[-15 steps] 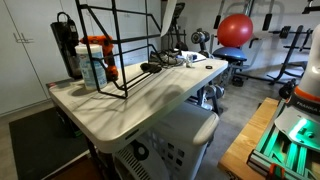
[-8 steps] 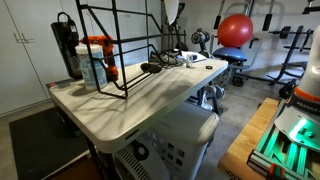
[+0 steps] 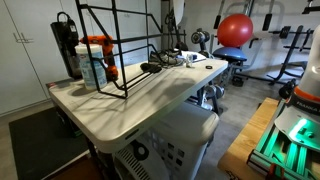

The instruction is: Pick up the kitchen paper and hang it on the third black rack from the bottom

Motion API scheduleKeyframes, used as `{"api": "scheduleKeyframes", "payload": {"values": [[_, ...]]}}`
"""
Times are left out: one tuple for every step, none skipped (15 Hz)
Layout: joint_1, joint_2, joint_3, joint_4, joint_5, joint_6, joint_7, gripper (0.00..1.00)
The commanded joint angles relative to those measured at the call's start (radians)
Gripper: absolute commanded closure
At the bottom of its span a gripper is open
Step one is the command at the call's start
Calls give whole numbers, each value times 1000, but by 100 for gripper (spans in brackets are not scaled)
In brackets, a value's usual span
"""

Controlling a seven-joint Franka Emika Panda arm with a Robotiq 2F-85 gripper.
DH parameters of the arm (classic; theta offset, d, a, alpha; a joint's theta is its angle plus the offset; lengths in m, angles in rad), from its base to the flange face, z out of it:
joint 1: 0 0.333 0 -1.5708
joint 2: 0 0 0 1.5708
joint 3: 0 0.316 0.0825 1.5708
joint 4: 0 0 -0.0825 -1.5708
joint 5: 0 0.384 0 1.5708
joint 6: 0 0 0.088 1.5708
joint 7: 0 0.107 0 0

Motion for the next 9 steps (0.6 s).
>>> {"api": "scheduleKeyframes", "payload": {"values": [[0, 36, -49, -1, -62, 87, 40, 99], [2, 41, -59, -1, -45, 126, 27, 99], [4, 43, -67, -3, -30, 173, 8, 99], [3, 48, -72, -2, -26, 212, -1, 99], [4, 53, -78, 2, -15, 249, -2, 99], [4, 56, -81, 6, -18, 278, 8, 99], [7, 58, -86, 13, 0, 318, 4, 99], [13, 56, -92, 21, 18, 375, 0, 99], [16, 61, -92, 31, 31, 421, -6, 99]]}}
